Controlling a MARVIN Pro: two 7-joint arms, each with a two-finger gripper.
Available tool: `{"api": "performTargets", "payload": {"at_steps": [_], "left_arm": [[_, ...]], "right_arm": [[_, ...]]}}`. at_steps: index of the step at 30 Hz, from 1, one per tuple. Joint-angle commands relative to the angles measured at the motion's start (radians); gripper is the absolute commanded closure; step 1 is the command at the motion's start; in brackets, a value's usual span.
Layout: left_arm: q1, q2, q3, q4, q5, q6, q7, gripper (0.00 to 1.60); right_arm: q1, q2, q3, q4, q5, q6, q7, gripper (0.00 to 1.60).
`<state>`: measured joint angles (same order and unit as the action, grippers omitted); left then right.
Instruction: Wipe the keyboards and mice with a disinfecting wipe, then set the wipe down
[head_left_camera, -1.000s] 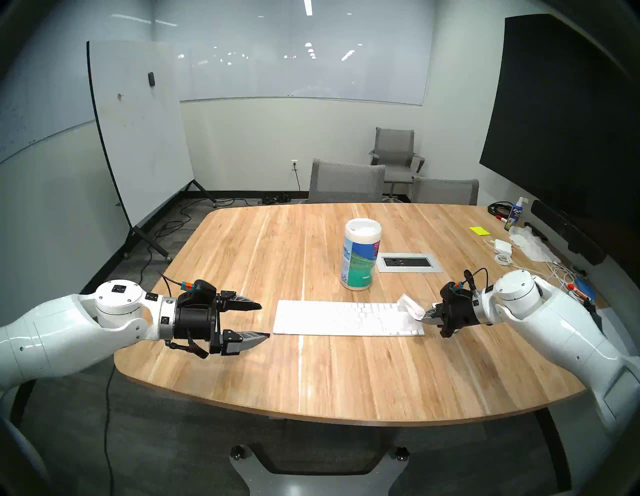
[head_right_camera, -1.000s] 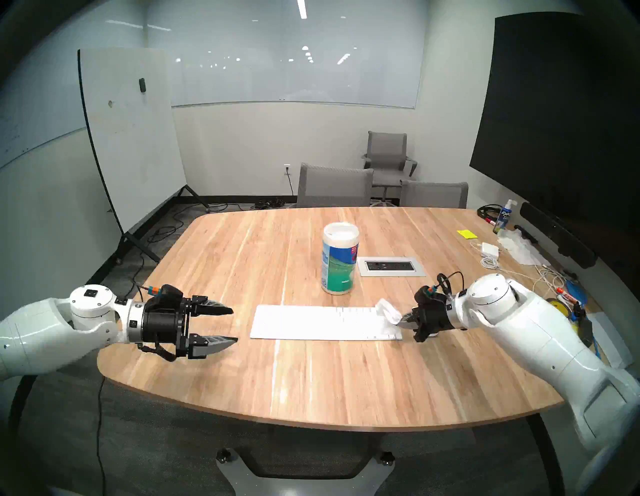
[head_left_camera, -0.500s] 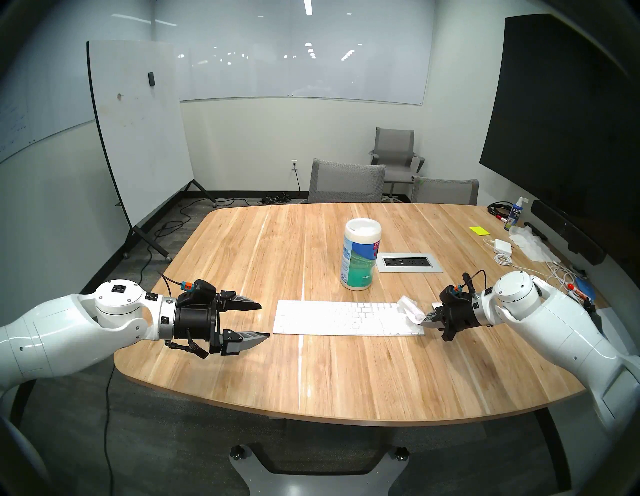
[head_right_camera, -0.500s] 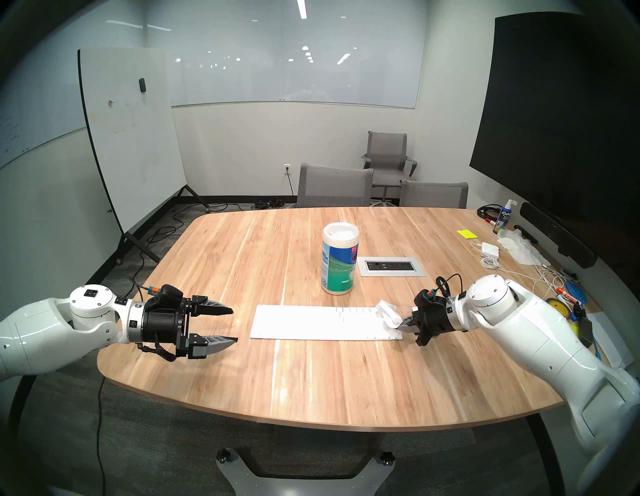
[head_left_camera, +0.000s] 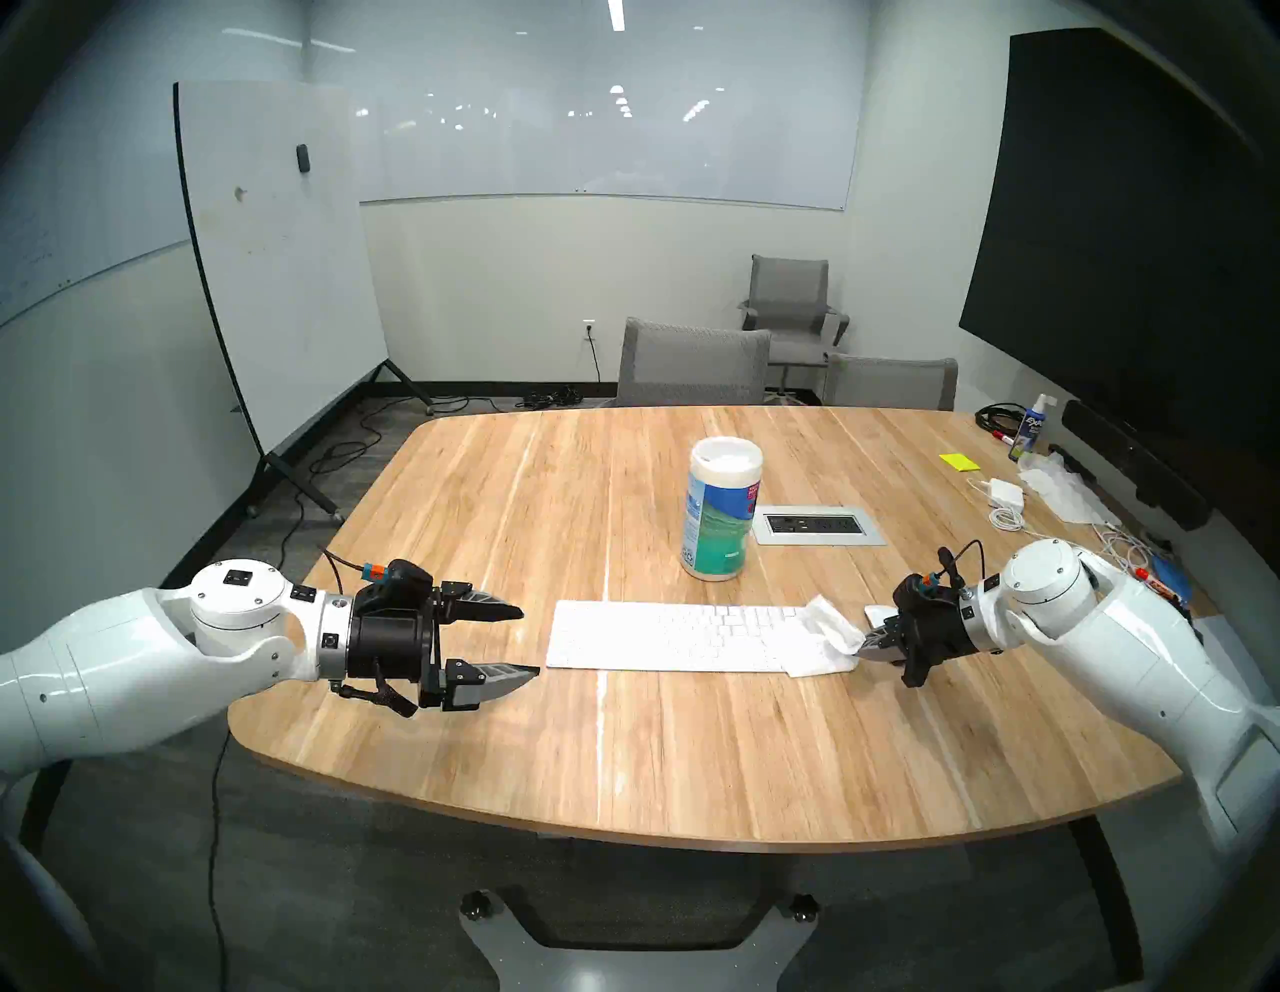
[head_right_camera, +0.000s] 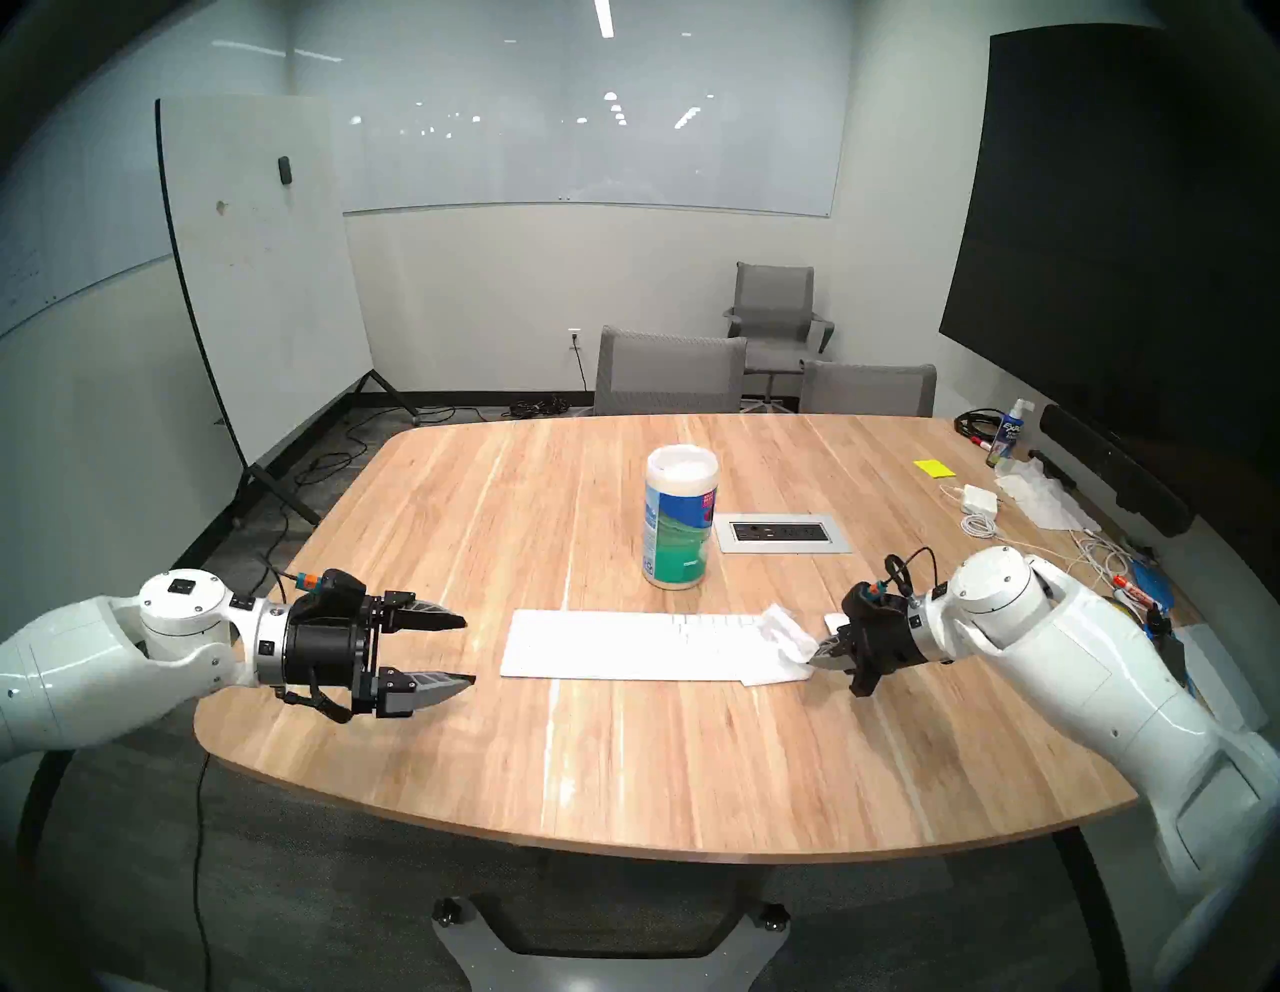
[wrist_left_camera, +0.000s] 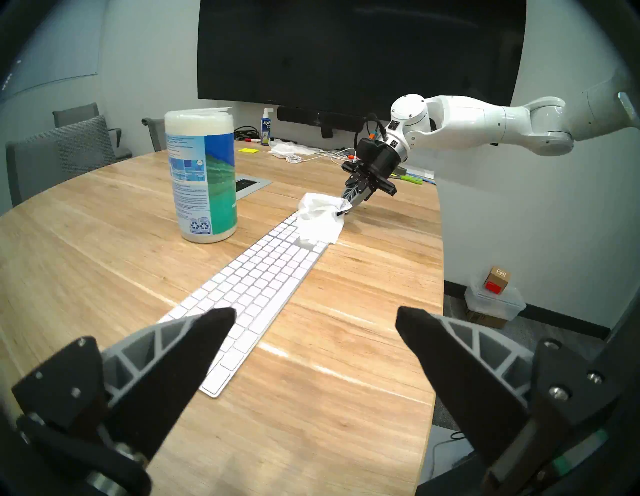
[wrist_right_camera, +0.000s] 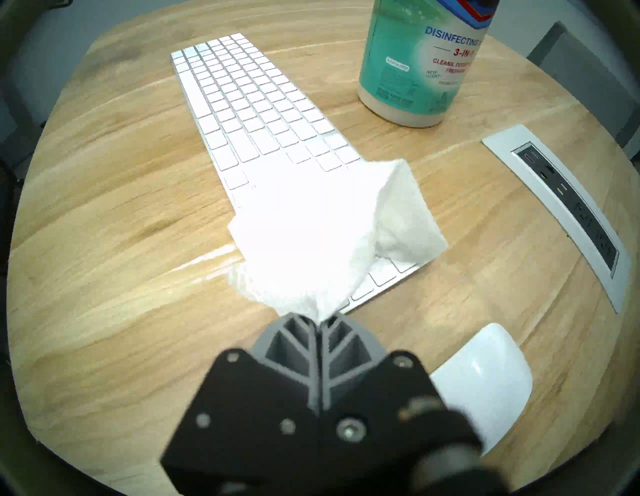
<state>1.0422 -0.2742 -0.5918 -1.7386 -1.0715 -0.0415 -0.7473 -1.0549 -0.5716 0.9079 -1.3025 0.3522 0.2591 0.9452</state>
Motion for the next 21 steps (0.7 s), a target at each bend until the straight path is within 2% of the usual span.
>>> {"api": "performTargets", "payload": {"at_steps": [1,13,21], "left_arm": [[-0.010,-0.002,-0.010,-0.002,-0.006,-0.004,0.001,0.00],[-0.010,-0.002,-0.010,-0.002,-0.006,-0.004,0.001,0.00],[-0.010,-0.002,-0.010,-0.002,-0.006,-0.004,0.001,0.00]], "right_arm": [[0.002,0.012,0.013,-0.006,0.015,-0.012,0.013,1.60],[-0.010,-0.023,0.023,-0.031,0.041,0.008,-0.017,1.60],[0.013,-0.060,0.007,-0.029,0.019,0.044,-0.041,1.60]]}}
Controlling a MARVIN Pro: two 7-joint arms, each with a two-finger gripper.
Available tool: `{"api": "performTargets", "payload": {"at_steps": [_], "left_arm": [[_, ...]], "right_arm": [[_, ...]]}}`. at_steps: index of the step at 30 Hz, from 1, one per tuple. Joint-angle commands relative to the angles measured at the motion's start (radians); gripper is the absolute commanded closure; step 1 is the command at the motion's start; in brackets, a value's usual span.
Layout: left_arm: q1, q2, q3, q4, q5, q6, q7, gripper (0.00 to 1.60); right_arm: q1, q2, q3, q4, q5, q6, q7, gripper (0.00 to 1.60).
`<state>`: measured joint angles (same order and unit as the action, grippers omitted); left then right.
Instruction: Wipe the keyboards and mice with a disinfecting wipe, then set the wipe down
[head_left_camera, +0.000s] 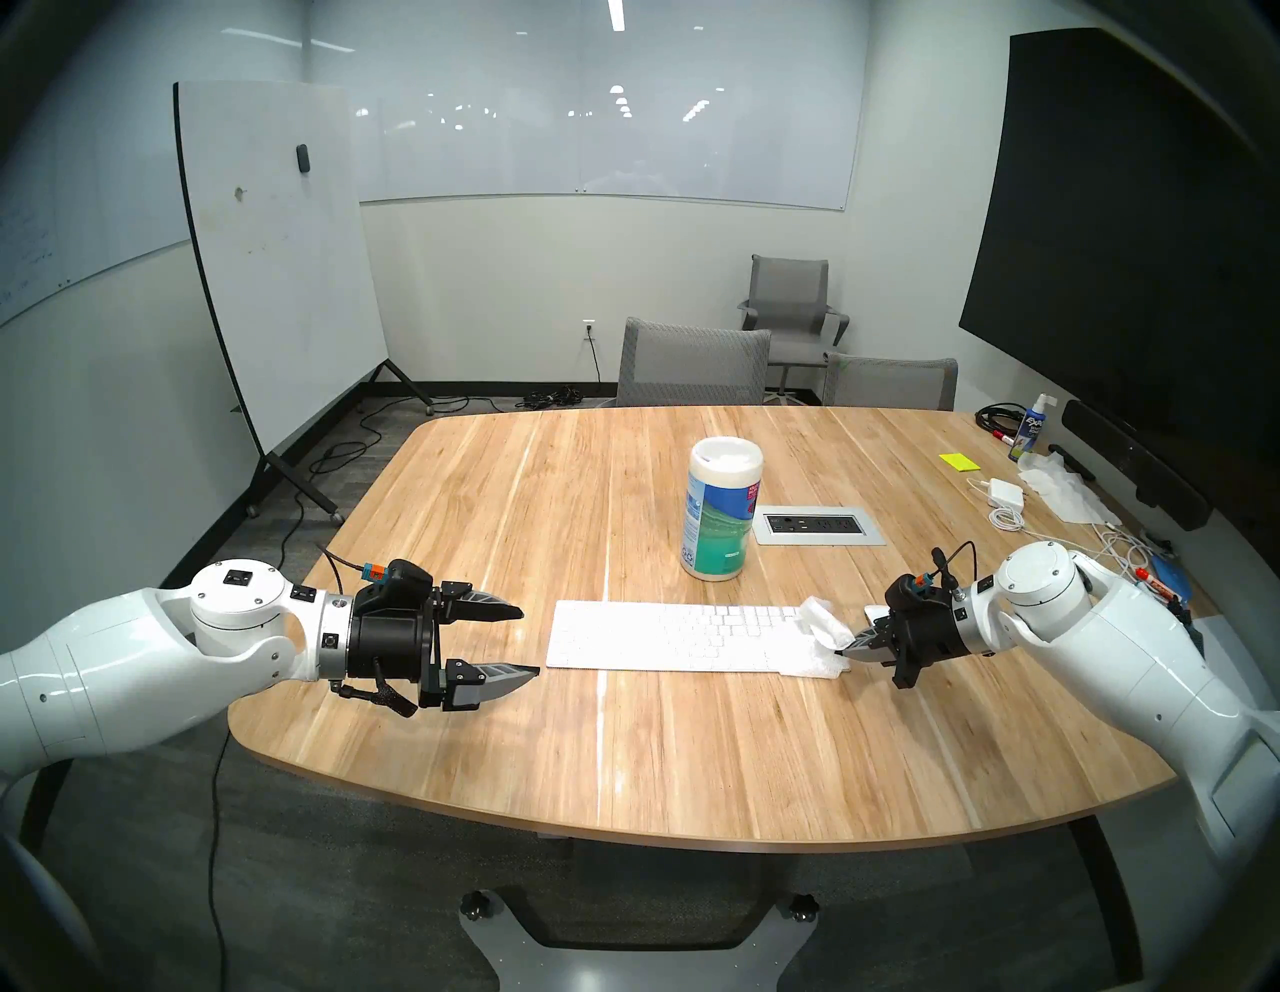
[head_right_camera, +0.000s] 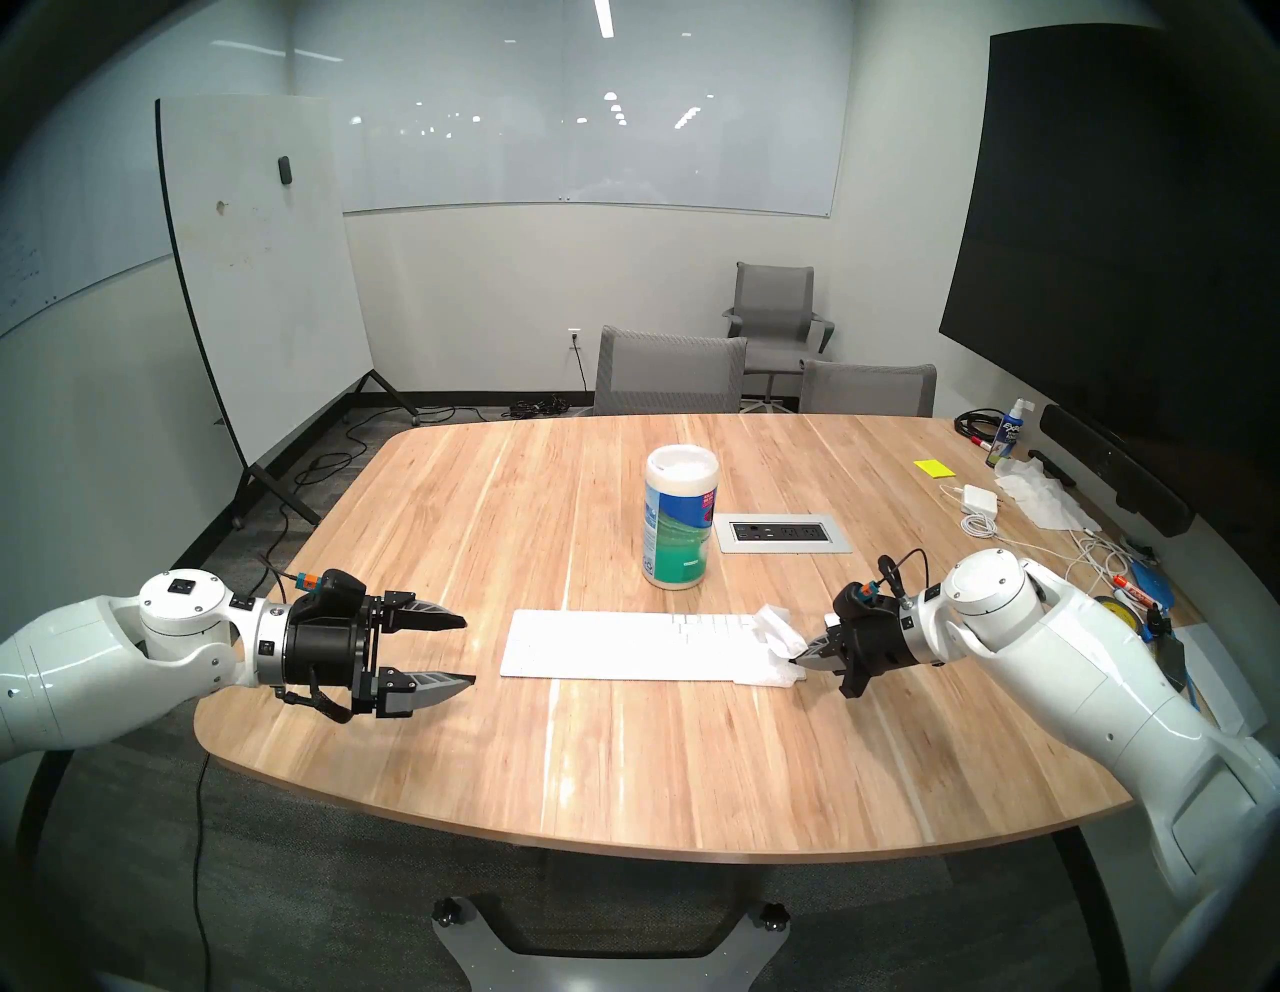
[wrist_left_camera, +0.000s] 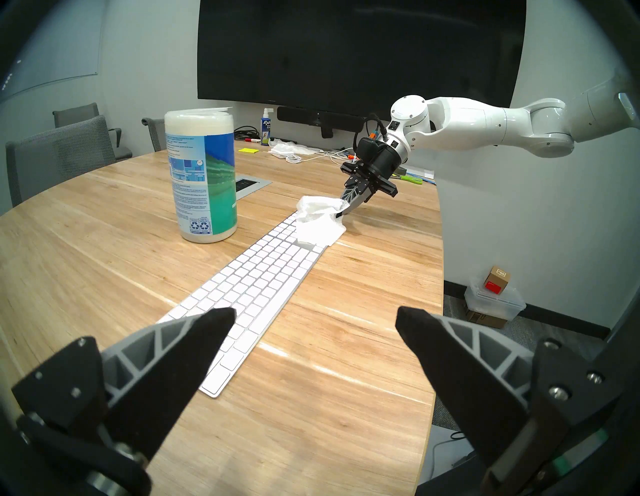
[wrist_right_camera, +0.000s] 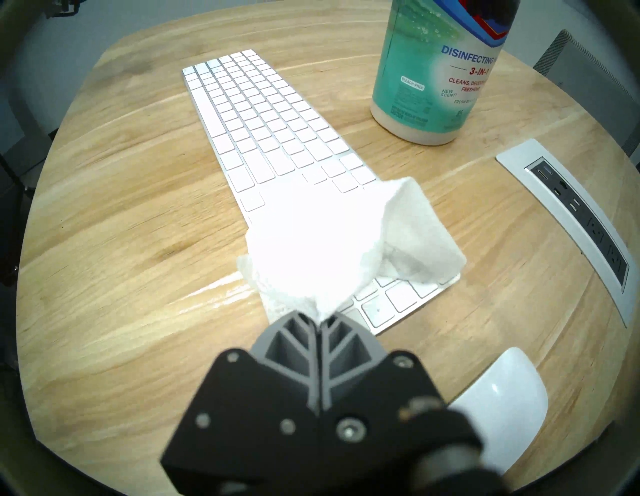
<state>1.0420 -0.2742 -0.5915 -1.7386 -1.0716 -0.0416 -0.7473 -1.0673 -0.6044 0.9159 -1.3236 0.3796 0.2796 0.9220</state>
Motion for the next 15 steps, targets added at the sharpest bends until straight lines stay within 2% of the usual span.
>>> {"api": "performTargets", "payload": {"at_steps": [1,15], "left_arm": [[-0.010,-0.002,-0.010,-0.002,-0.006,-0.004,0.001,0.00],[-0.010,-0.002,-0.010,-0.002,-0.005,-0.004,0.001,0.00]], "right_arm": [[0.030,-0.035,-0.004,-0.004,-0.016,0.029,-0.023,1.60],[0.107,-0.144,-0.039,0.123,-0.107,0.055,-0.076,1.60]]}}
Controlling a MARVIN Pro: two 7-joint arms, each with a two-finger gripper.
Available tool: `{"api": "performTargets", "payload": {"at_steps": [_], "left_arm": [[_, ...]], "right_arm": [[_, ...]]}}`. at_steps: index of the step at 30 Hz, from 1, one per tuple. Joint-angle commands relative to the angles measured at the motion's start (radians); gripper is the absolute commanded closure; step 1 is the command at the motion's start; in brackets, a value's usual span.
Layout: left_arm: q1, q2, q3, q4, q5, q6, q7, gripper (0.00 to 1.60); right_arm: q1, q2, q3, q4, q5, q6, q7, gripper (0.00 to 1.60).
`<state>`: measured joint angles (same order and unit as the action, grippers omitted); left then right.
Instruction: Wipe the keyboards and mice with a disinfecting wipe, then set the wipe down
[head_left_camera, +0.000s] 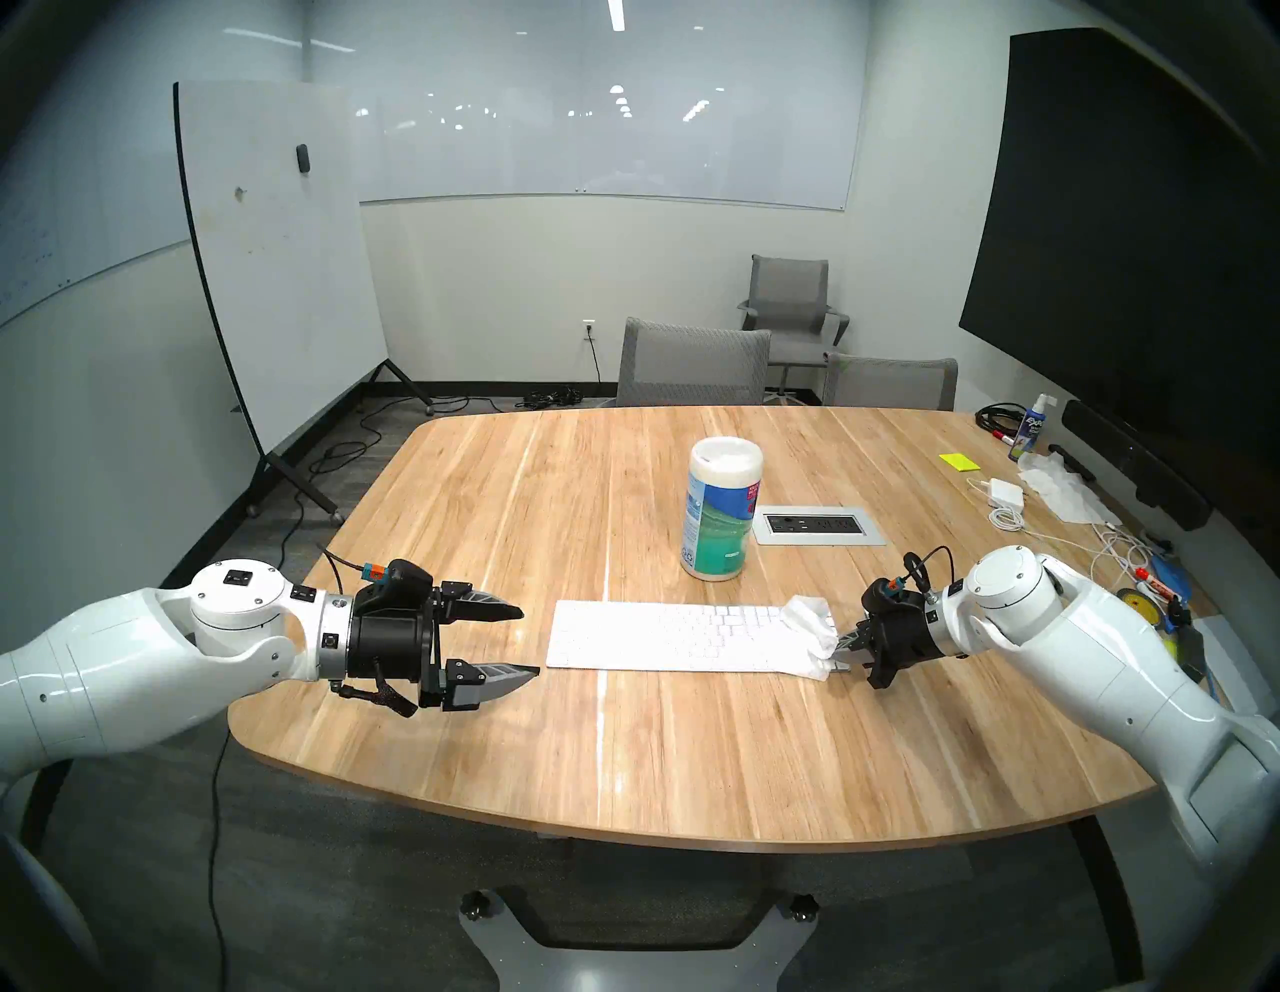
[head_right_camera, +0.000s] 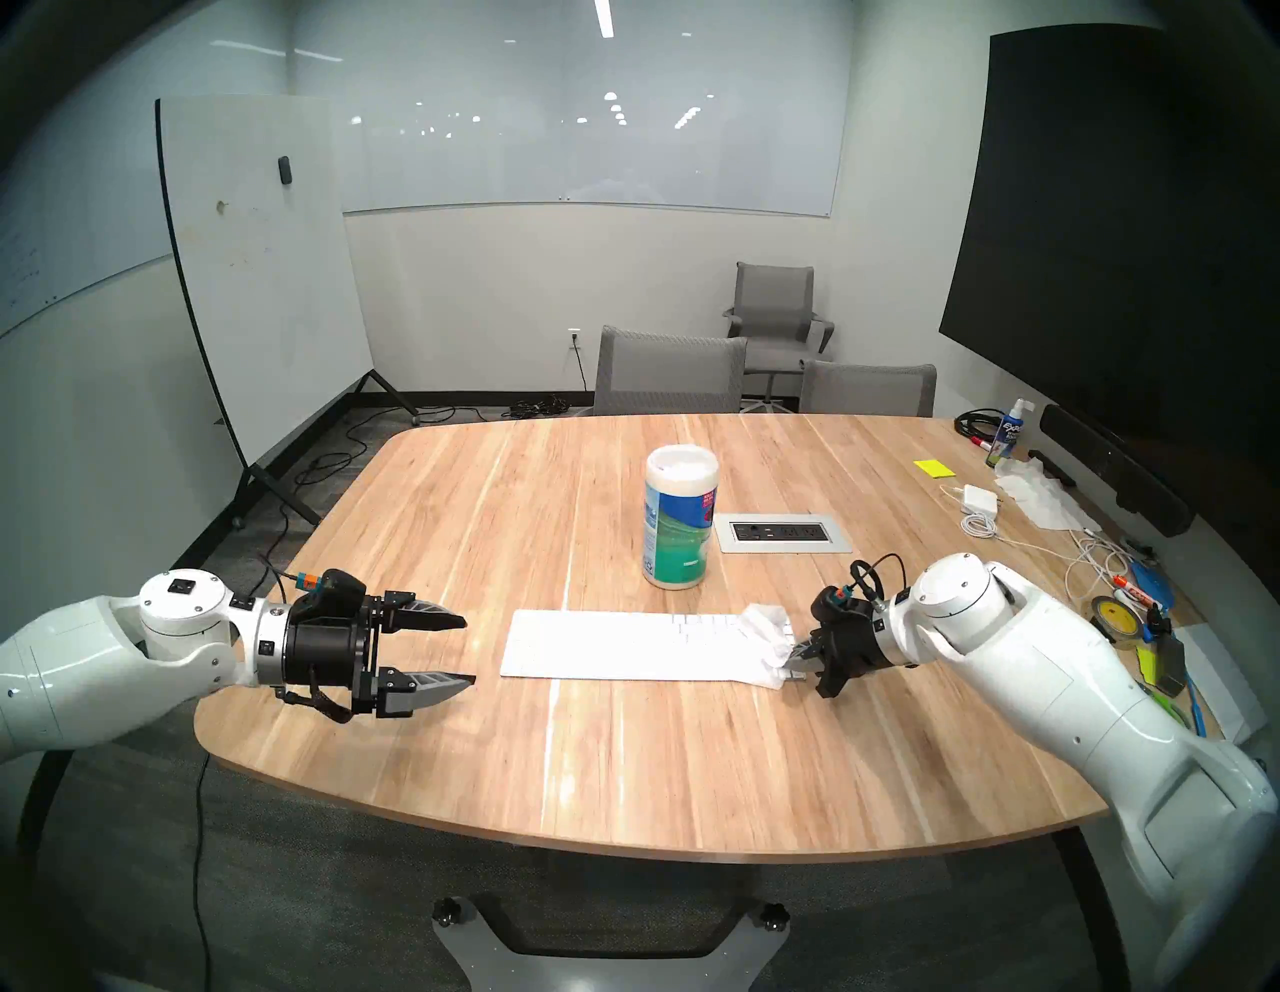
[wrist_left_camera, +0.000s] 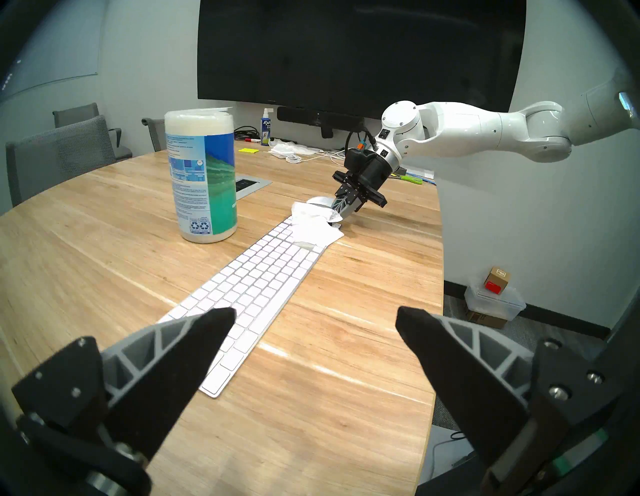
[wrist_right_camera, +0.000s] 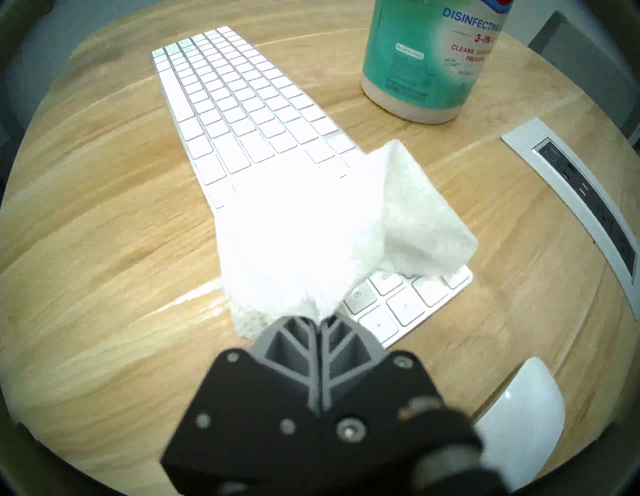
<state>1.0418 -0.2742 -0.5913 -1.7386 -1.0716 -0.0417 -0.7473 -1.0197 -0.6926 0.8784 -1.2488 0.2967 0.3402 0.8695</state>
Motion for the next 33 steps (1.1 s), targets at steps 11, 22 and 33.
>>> {"api": "performTargets", "payload": {"at_steps": [11,22,33], "left_arm": [[-0.010,-0.002,-0.010,-0.002,-0.006,-0.004,0.001,0.00],[-0.010,-0.002,-0.010,-0.002,-0.006,-0.004,0.001,0.00],[-0.010,-0.002,-0.010,-0.002,-0.006,-0.004,0.001,0.00]], "right_arm": [[0.104,-0.114,0.001,0.151,-0.045,-0.029,-0.025,1.60],[0.118,-0.127,0.007,0.173,-0.054,-0.034,-0.014,1.60],[0.100,-0.096,0.008,0.157,-0.069,-0.046,0.012,1.60]]}}
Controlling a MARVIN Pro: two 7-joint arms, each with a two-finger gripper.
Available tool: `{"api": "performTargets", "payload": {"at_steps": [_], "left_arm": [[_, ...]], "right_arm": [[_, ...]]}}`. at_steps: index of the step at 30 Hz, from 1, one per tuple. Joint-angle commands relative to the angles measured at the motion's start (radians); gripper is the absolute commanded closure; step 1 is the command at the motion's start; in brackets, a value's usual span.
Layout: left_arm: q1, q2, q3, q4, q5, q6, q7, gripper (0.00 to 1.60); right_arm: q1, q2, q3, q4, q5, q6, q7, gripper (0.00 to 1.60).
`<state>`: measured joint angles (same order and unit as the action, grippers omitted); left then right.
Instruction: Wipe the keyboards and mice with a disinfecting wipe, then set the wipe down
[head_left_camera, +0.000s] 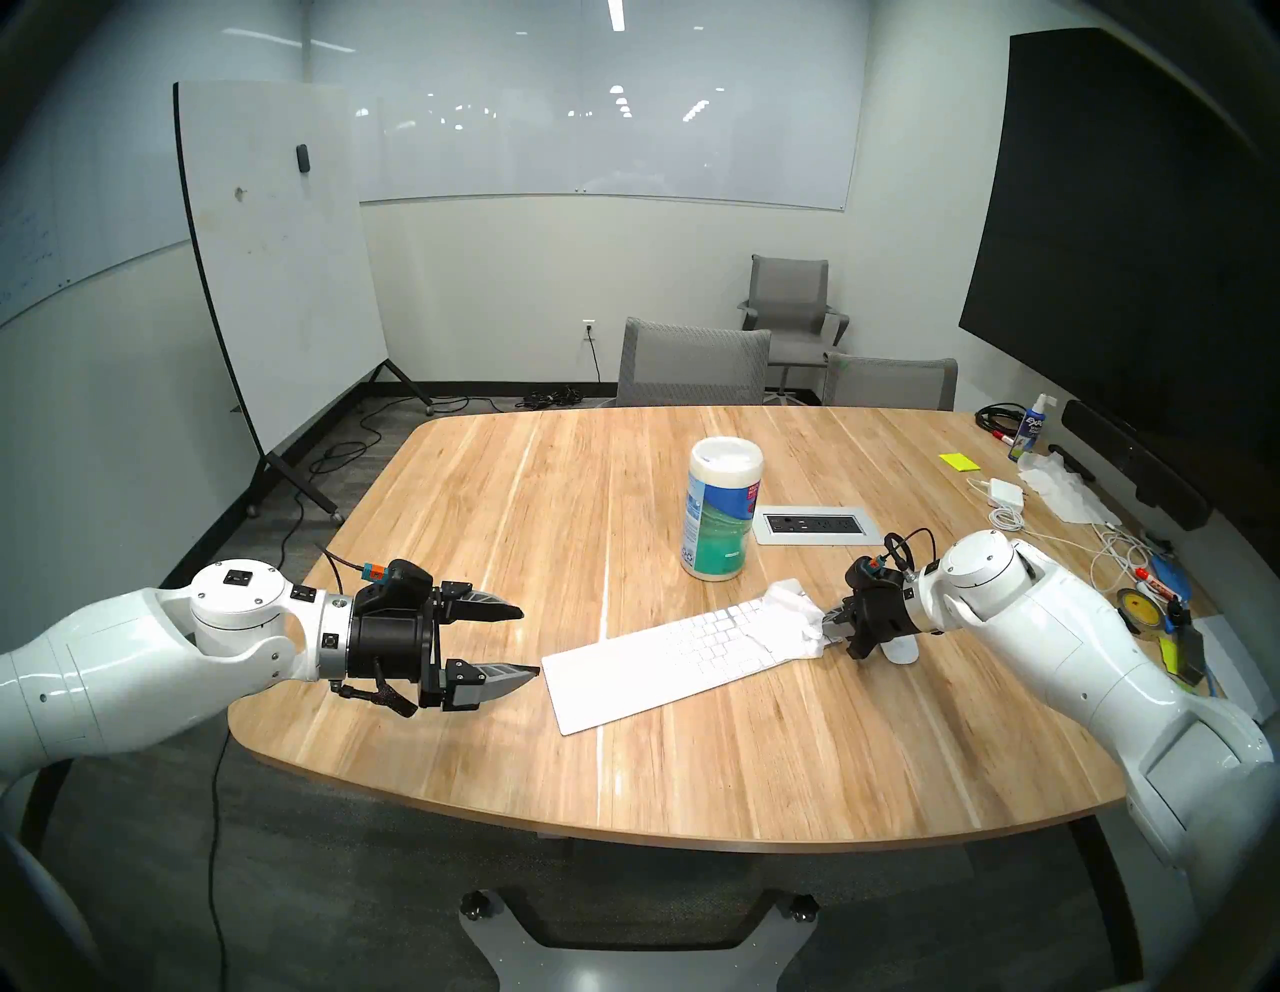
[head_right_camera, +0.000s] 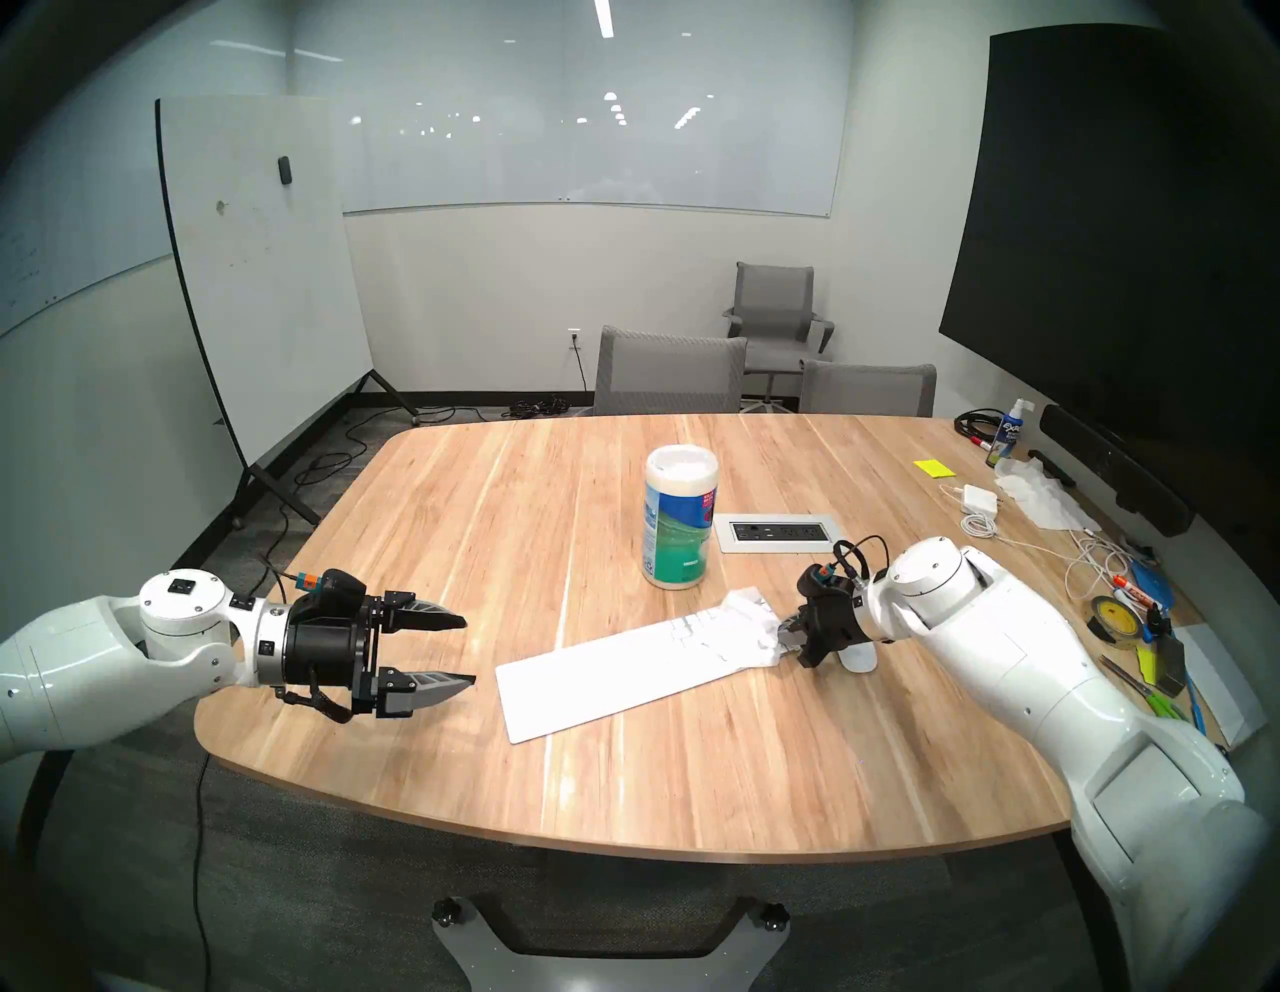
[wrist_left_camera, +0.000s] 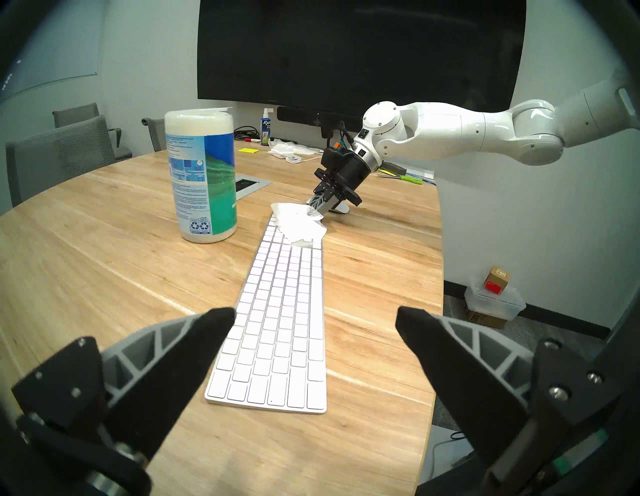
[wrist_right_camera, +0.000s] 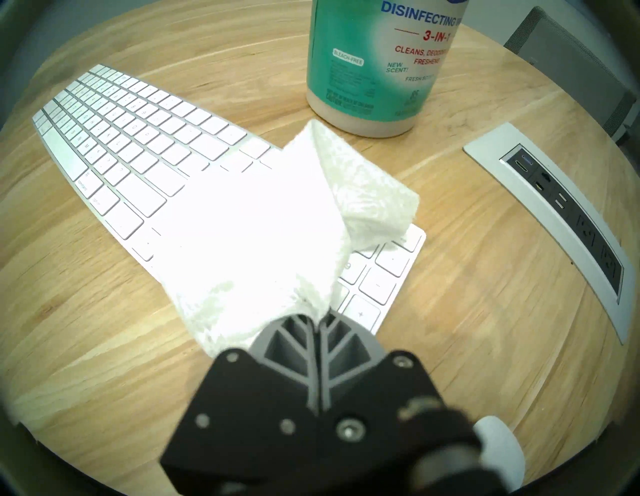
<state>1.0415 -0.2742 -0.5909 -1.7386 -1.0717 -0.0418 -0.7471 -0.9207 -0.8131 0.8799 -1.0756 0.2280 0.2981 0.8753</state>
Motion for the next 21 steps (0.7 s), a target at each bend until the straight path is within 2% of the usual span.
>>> {"api": "performTargets", "payload": {"at_steps": [1,7,12,21], "left_arm": [[-0.010,-0.002,-0.010,-0.002,-0.006,-0.004,0.001,0.00],[-0.010,-0.002,-0.010,-0.002,-0.006,-0.004,0.001,0.00],[-0.010,-0.002,-0.010,-0.002,-0.005,-0.004,0.001,0.00],[-0.010,-0.002,-0.010,-0.002,-0.006,-0.004,0.001,0.00]], "right_arm": [[-0.001,0.028,0.007,-0.016,0.000,-0.007,0.007,1.60],[-0.018,0.061,0.009,-0.021,-0.006,-0.029,0.028,1.60],[-0.049,0.103,0.019,-0.059,0.000,-0.038,0.052,1.60],[-0.087,0.135,0.032,-0.095,0.011,-0.055,0.070,1.60]]}}
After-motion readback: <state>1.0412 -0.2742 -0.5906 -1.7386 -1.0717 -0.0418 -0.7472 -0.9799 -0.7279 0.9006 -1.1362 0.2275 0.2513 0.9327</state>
